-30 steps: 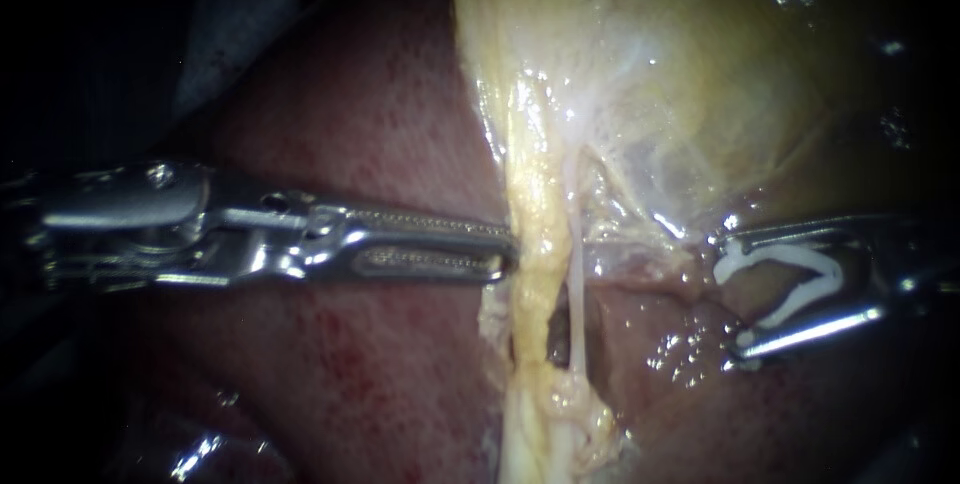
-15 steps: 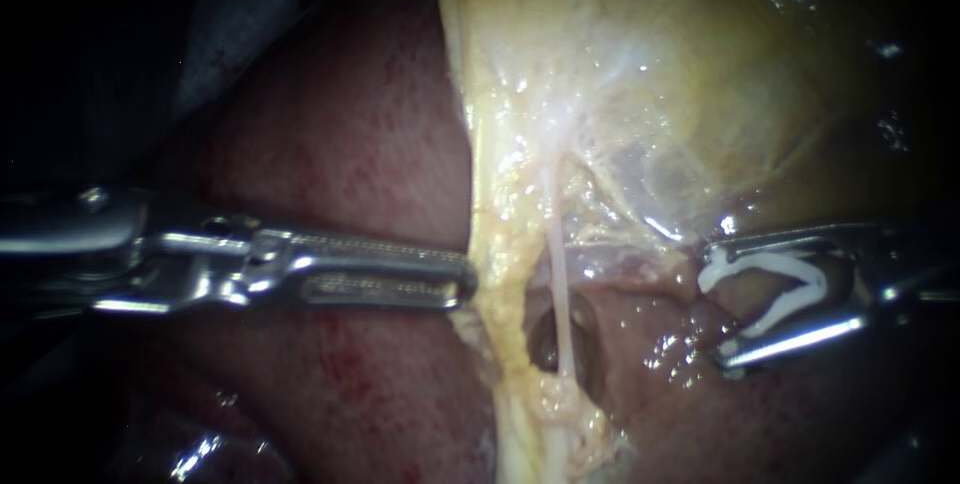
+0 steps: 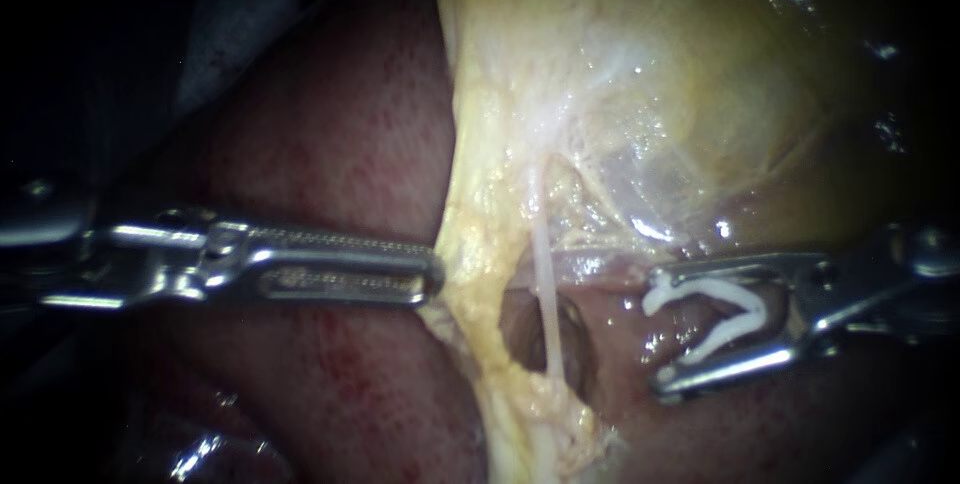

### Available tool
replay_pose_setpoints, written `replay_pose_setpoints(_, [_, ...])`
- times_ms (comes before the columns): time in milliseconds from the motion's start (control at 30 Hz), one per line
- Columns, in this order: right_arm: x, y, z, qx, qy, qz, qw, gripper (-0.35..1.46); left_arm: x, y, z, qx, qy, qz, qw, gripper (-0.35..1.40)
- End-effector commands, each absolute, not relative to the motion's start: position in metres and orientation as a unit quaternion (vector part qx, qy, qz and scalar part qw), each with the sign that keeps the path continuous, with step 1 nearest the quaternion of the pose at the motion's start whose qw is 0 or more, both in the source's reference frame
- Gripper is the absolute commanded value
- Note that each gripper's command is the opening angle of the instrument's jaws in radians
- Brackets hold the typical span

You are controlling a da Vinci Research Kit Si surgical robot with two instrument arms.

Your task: Clipping first clip left tube

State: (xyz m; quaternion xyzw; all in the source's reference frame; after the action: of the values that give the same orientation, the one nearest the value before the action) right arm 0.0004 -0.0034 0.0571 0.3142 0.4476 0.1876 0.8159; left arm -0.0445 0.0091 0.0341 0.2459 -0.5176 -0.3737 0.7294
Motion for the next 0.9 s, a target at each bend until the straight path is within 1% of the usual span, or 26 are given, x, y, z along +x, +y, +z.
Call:
replay_pose_setpoints(33, [0.0007, -0.0036, 0.0573, 0.314, 0.447, 0.187, 0.816, 0.59, -0.0446, 0.009, 0.034, 0.245, -0.517, -0.374, 0.73, -0.35])
replay_pose_setpoints(300, [0.0031, -0.0048, 0.0587, 0.31, 0.447, 0.185, 0.818, 0.59, -0.0448, 0.0087, 0.0335, 0.244, -0.519, -0.375, 0.728, -0.35])
replay_pose_setpoints(600, [0.0056, -0.0058, 0.0602, 0.316, 0.444, 0.178, 0.819, 0.59, -0.0449, 0.0085, 0.0329, 0.242, -0.52, -0.377, 0.727, -0.35])
replay_pose_setpoints(900, [0.0072, -0.0063, 0.061, 0.319, 0.442, 0.178, 0.819, 0.58, -0.045, 0.0084, 0.0328, 0.244, -0.52, -0.376, 0.727, -0.35])
